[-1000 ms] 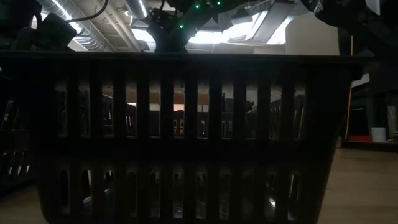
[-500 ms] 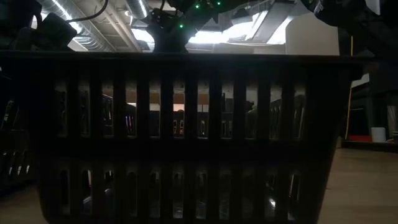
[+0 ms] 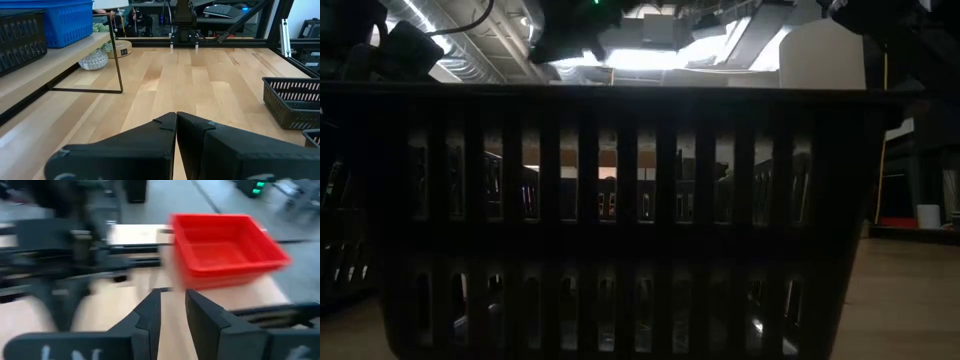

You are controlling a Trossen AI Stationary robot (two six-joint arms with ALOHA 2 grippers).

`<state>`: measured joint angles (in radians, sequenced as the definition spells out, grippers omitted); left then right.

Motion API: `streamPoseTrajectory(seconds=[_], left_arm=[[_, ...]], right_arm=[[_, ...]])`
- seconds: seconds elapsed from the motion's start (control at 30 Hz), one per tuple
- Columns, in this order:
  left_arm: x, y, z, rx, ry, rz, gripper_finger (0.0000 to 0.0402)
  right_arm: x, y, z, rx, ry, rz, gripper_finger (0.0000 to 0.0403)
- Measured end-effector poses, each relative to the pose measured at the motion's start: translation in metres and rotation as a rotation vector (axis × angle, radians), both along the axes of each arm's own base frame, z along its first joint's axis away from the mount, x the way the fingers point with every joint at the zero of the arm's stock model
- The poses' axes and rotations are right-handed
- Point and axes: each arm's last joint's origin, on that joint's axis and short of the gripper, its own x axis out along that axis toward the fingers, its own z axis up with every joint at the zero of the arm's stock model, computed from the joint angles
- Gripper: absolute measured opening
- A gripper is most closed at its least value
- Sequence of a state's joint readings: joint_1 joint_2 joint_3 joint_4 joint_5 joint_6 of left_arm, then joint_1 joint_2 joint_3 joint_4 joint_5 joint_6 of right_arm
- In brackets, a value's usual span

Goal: Stack baskets on shelf by color
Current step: Stack the right black bin on top of the black bin on the shelf

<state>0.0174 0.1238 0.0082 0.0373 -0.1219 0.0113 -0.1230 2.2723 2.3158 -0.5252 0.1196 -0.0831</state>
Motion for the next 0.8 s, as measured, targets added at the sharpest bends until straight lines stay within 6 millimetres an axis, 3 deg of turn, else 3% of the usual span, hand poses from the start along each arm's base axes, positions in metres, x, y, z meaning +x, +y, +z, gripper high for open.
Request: streamPoseTrajectory(seconds=[0.17, 0.3, 0.43, 0.6, 0.8], left_arm=[[0.0, 0.0, 0.0, 0.0, 0.0, 0.0, 0.0005], [0.0, 0.0, 0.0, 0.0, 0.0, 0.0, 0.0005], [0.0, 0.0, 0.0, 0.0, 0.0, 0.0, 0.0005], [0.0, 0.0, 0.0, 0.0, 0.001, 0.0, 0.0005], [0.0, 0.0, 0.0, 0.0, 0.0, 0.0, 0.0005]], right_arm=[[-0.005, 0.071, 0.011, 0.006, 0.051, 0.158, 0.0087], [-0.017, 0.123, 0.001, 0.072, 0.184, 0.226, 0.0087], [-0.034, 0.175, -0.011, 0.252, 0.328, 0.312, 0.0087], [-0.057, 0.243, -0.024, 0.389, 0.428, 0.274, 0.0087], [-0.087, 0.312, -0.032, 0.352, 0.422, 0.228, 0.0087]])
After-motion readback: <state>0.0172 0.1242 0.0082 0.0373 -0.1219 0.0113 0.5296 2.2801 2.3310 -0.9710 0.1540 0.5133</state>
